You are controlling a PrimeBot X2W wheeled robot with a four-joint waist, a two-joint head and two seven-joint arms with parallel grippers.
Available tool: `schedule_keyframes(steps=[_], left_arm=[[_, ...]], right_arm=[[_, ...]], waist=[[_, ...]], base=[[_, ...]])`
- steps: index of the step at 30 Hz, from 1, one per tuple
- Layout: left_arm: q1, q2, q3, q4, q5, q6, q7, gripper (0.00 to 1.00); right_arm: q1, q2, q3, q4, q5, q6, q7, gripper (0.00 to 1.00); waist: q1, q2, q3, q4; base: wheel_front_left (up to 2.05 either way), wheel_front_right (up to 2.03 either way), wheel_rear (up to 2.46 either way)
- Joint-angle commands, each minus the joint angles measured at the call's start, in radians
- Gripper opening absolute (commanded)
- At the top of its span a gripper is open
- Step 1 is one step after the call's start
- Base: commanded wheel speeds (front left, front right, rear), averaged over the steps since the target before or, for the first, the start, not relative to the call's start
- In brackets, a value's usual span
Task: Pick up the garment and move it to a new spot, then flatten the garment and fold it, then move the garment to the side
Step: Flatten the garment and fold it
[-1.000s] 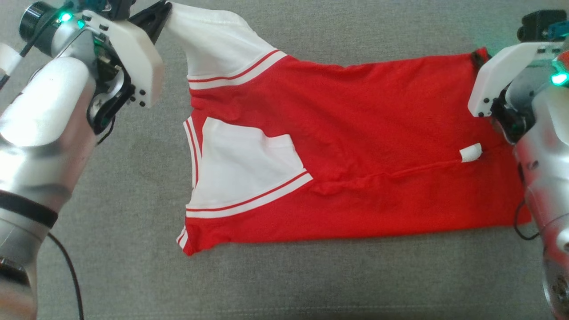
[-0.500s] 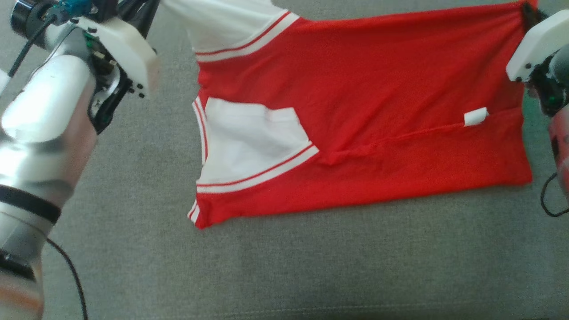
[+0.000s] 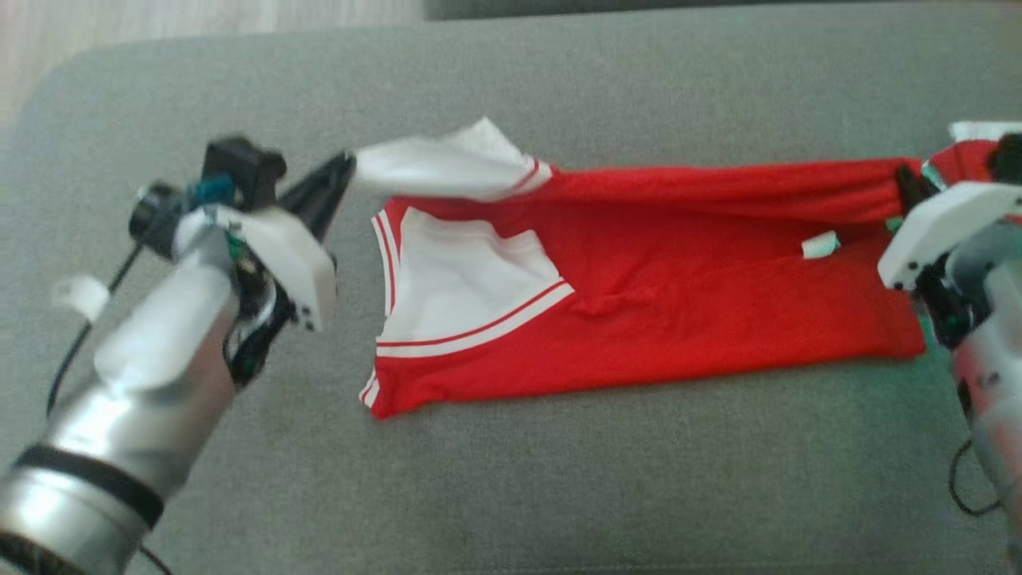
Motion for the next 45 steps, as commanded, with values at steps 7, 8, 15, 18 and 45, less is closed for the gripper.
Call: schedule_keyframes(steps=[7,8,15,18,45], left_arm=[[0.148,0.096,0.032,-0.176,-0.052,0.056,-0.005,0.0],[0.169,0.105,0.031,-0.203,-0.055,0.067,-0.001,0.0],[0.284,0.146,0.022,-0.361,-0.085,0.134,0.048,0.0],[0.313,0.148,0.02,-0.399,-0.093,0.16,0.059,0.0],[0.753,-0.055,0.212,-0.662,0.251,0.515,-0.065,1.0]], right_arm=[[0.117,-0.044,0.024,-0.079,0.062,-0.001,-0.026,0.0],[0.129,-0.048,0.022,-0.081,0.065,-0.001,-0.027,0.0],[0.172,-0.057,0.007,-0.084,0.066,-0.001,-0.033,0.02],[0.179,-0.054,0.0,-0.077,0.061,-0.001,-0.041,0.99],[0.39,0.022,-0.312,-0.112,-0.008,-0.001,-0.249,1.0]], waist=[[0.0,0.0,-0.066,0.021],[0.0,0.0,-0.067,0.022],[0.0,0.0,-0.058,0.035],[0.0,0.0,-0.059,0.038],[0.0,0.0,-0.189,0.172]], base=[[0.0,0.0,0.0],[0.0,0.0,0.0],[0.0,0.0,0.0],[0.0,0.0,0.0],[0.0,0.0,0.0]])
